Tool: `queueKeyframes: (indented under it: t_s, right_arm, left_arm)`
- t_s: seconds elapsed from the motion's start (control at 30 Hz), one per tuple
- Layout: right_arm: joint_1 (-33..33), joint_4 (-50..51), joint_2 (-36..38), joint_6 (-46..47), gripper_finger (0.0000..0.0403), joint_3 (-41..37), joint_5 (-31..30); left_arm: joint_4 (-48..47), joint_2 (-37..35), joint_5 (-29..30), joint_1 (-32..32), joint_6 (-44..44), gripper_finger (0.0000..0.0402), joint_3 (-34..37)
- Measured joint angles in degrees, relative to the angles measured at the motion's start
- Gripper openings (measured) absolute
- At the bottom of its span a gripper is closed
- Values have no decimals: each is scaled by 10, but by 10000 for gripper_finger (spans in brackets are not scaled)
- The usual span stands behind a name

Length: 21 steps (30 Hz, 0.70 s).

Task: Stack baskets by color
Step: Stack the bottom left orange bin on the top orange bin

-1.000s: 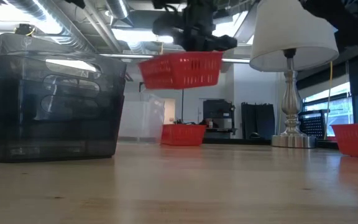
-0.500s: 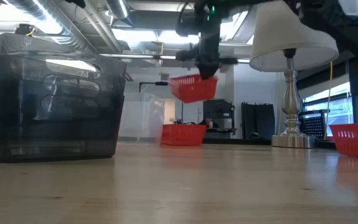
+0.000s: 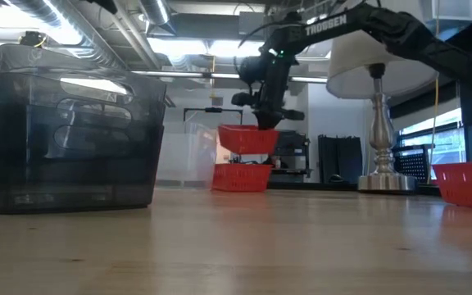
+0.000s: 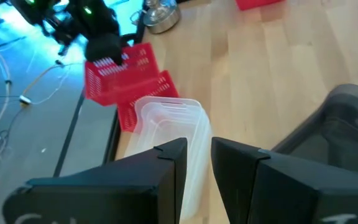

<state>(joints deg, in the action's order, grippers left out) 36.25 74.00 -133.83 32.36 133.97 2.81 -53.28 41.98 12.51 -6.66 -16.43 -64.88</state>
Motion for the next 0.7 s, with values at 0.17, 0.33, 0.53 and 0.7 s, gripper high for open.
queueKeyframes:
  t_s: [0.17,0.33,0.53,0.7]
  right_arm:
    - [-1,-4,-10,-13,0,0,5]
    - [-8,-4,-12,-14,0,0,5]
    - [-24,15,-12,-6,0,0,5]
    - [-42,17,-12,10,0,0,3]
  left_arm:
    - [4,0,5,0,0,66,0]
    - [4,0,5,-1,0,66,0]
    - [4,0,5,-1,0,66,0]
    - [4,0,5,-1,0,66,0]
